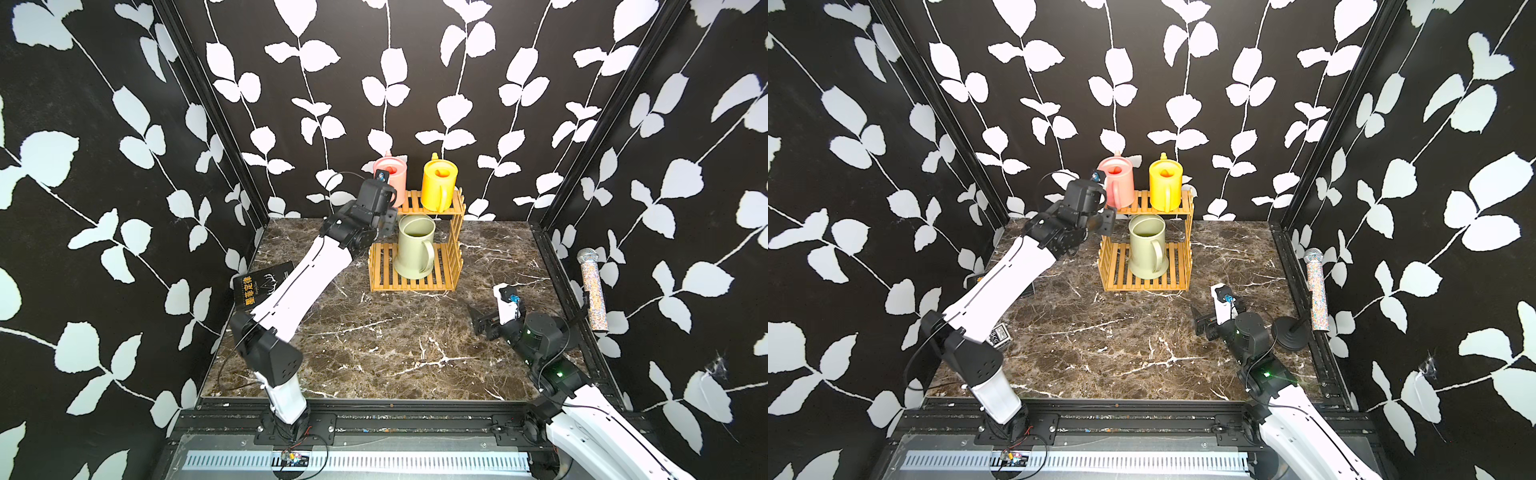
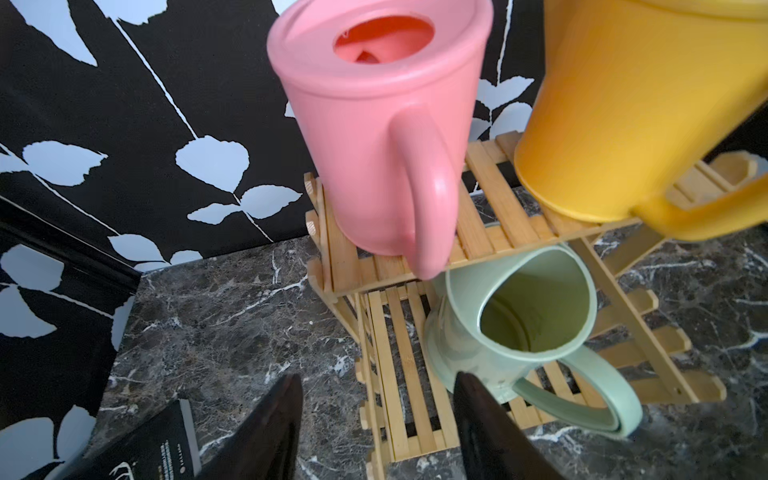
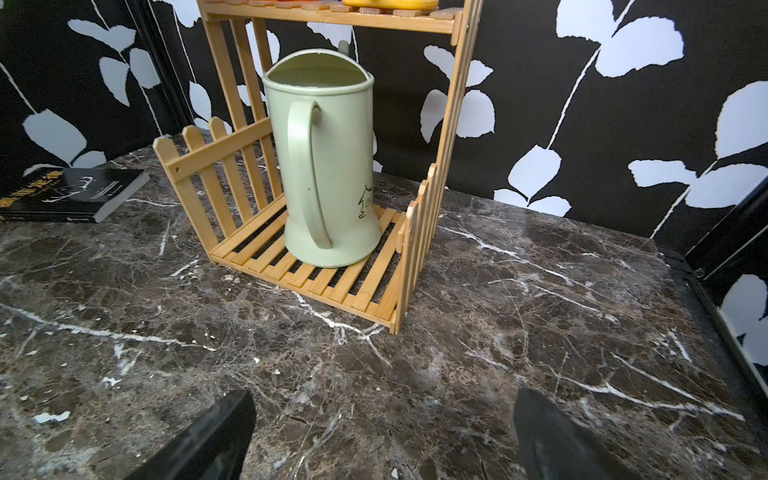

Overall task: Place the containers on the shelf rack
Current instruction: 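Place the container on the shelf, then reset both arms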

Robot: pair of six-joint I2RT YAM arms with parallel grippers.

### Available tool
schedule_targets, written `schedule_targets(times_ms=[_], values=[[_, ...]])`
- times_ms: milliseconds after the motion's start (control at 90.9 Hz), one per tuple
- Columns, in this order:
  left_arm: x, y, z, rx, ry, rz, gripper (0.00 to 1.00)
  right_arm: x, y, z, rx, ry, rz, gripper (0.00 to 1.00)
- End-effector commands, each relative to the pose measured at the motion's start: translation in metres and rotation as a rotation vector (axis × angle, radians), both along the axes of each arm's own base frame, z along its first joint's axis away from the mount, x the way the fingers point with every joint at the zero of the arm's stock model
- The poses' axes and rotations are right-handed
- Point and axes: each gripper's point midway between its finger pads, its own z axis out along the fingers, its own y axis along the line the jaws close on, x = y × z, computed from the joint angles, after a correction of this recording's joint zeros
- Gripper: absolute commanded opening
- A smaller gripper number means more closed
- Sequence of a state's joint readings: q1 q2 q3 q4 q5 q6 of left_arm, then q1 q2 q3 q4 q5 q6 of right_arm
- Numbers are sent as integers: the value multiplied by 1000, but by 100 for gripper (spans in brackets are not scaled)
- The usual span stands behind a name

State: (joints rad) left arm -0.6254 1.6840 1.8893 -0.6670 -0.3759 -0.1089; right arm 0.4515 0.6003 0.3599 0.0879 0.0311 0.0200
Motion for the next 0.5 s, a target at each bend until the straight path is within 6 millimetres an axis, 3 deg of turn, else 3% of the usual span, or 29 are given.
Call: schedule_targets(times_ms=[0,110,198,396,484], values=[[-20,5,18,9,-42,-85,63,5,-9,5,-51,-40,-52,99],[-26,22,9,49,-36,-89,68,9,-17,4,-94,-51,-89,99],[-25,41,0,83,-25,-72,82,13,-23,2,-134,-60,-120,99],[-18,100,-24,116,15,40,98,25,-45,-5,-211,-58,-223,99],[-14,125,-42,107,36,86,98,30,-60,-8,-211,-60,-297,99]])
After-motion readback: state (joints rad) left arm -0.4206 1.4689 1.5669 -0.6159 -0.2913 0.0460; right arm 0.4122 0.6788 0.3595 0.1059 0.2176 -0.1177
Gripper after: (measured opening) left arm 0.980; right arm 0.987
